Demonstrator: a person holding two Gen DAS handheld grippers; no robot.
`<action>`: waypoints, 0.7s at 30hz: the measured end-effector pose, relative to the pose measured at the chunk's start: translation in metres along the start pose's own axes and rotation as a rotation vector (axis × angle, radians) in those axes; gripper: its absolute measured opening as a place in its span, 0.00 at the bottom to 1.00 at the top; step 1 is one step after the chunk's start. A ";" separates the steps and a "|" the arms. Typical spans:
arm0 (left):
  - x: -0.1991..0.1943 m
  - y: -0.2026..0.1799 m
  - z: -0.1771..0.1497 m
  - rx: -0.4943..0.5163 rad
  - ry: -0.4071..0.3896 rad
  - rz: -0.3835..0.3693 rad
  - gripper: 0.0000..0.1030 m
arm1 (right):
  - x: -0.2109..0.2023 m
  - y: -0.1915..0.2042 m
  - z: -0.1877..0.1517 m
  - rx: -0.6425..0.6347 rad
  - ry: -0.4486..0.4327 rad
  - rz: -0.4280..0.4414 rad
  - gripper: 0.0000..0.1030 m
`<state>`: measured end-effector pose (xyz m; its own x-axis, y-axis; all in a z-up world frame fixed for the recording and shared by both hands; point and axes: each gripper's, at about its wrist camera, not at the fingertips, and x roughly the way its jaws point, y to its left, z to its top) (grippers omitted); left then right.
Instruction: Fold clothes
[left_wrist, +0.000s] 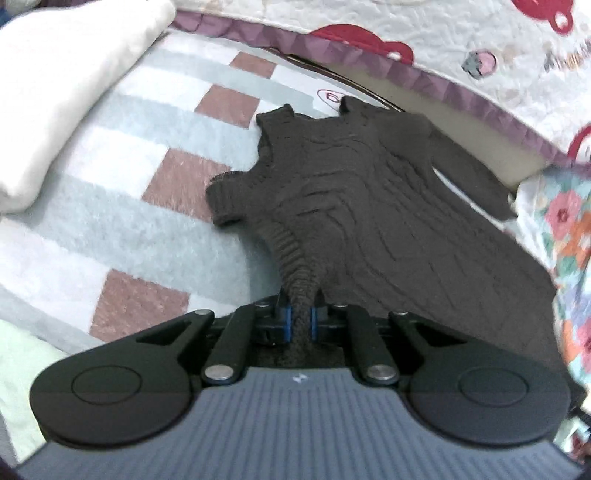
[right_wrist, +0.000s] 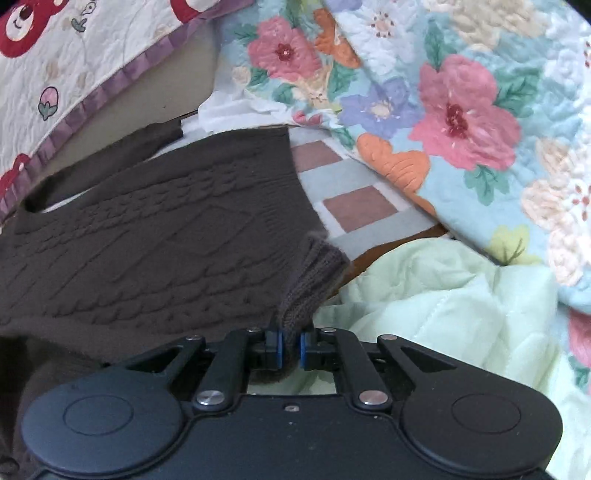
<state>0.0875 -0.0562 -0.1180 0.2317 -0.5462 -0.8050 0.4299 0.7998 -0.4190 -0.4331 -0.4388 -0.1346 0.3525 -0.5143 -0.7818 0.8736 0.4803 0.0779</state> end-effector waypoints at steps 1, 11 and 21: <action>0.011 0.001 0.002 -0.013 0.024 0.005 0.14 | 0.004 0.002 0.000 -0.020 0.008 -0.016 0.08; -0.006 0.053 0.020 -0.239 -0.102 0.001 0.44 | -0.002 0.045 0.028 -0.191 -0.072 -0.190 0.46; 0.053 0.057 0.050 -0.137 -0.154 0.076 0.52 | 0.010 0.184 0.111 -0.548 -0.164 0.300 0.57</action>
<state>0.1678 -0.0524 -0.1636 0.3944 -0.5063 -0.7669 0.2857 0.8607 -0.4213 -0.2320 -0.4346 -0.0591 0.6396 -0.3823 -0.6669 0.4463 0.8910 -0.0828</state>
